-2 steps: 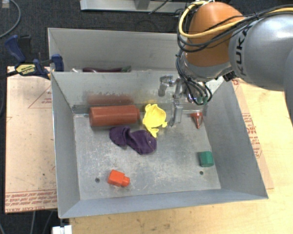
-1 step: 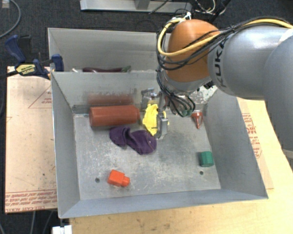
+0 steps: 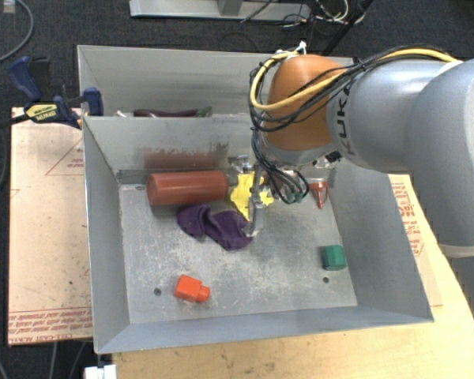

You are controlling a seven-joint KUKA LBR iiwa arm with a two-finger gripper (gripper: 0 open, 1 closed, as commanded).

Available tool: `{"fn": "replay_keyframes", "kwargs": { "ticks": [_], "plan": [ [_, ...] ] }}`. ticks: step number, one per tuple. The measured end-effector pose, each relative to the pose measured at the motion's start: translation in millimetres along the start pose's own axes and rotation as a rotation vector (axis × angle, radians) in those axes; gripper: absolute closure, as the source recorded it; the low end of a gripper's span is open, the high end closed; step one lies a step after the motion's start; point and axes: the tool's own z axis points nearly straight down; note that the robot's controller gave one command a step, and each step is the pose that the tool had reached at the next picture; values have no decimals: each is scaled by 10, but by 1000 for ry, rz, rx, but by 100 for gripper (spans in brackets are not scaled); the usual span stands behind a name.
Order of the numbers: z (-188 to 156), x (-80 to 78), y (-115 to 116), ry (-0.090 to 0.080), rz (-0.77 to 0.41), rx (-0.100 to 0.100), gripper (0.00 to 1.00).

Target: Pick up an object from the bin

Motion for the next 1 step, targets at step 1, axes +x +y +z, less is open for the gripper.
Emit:
{"fn": "replay_keyframes", "kwargs": {
  "ticks": [1],
  "plan": [
    [249,164,84,8,135,4,0]
  ]
}}
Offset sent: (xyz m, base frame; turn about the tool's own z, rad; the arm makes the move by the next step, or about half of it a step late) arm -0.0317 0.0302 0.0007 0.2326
